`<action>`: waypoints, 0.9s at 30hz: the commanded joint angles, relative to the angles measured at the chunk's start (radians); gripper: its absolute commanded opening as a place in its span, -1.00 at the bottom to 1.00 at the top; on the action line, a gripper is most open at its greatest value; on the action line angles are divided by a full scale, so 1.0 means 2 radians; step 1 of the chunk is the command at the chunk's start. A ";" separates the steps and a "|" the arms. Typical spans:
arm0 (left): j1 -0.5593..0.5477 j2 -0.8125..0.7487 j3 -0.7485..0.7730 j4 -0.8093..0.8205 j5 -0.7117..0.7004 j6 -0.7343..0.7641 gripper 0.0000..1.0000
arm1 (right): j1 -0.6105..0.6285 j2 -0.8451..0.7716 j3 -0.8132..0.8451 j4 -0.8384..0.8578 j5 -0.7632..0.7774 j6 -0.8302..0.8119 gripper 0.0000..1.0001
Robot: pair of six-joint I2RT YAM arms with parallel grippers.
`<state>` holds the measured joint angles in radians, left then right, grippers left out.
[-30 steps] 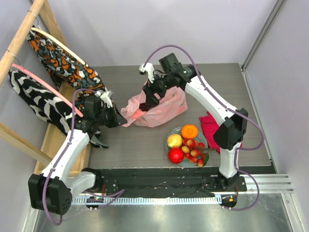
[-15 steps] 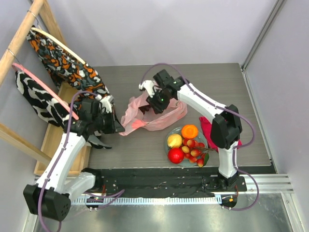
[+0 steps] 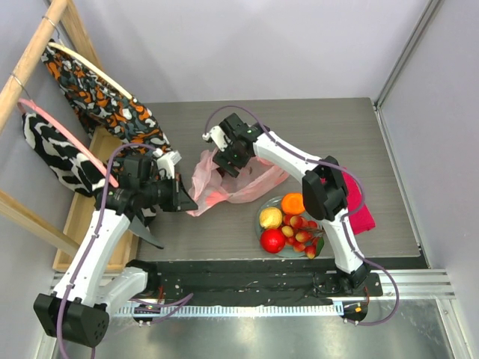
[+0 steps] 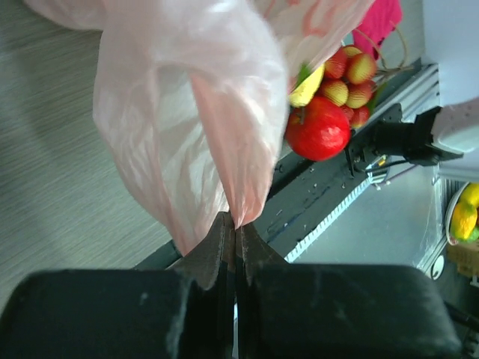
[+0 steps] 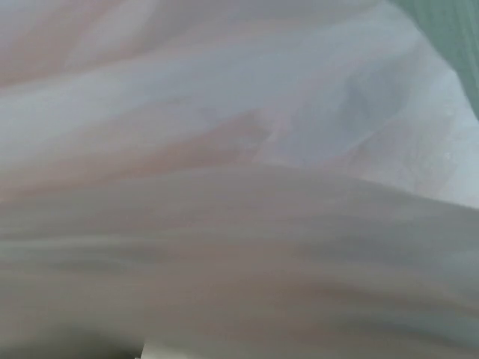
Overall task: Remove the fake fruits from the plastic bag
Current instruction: Take out the fake fruit from the plastic bag.
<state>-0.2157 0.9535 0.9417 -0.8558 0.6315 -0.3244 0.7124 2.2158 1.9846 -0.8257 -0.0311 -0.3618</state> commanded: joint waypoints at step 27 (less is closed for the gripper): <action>0.000 -0.011 0.150 -0.063 0.131 0.054 -1.00 | 0.026 0.085 0.174 -0.010 -0.097 0.286 0.74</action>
<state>-0.2184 0.9421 1.1645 -0.9577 0.8360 -0.2272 0.7506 2.3669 2.2543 -0.8616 -0.1291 -0.0593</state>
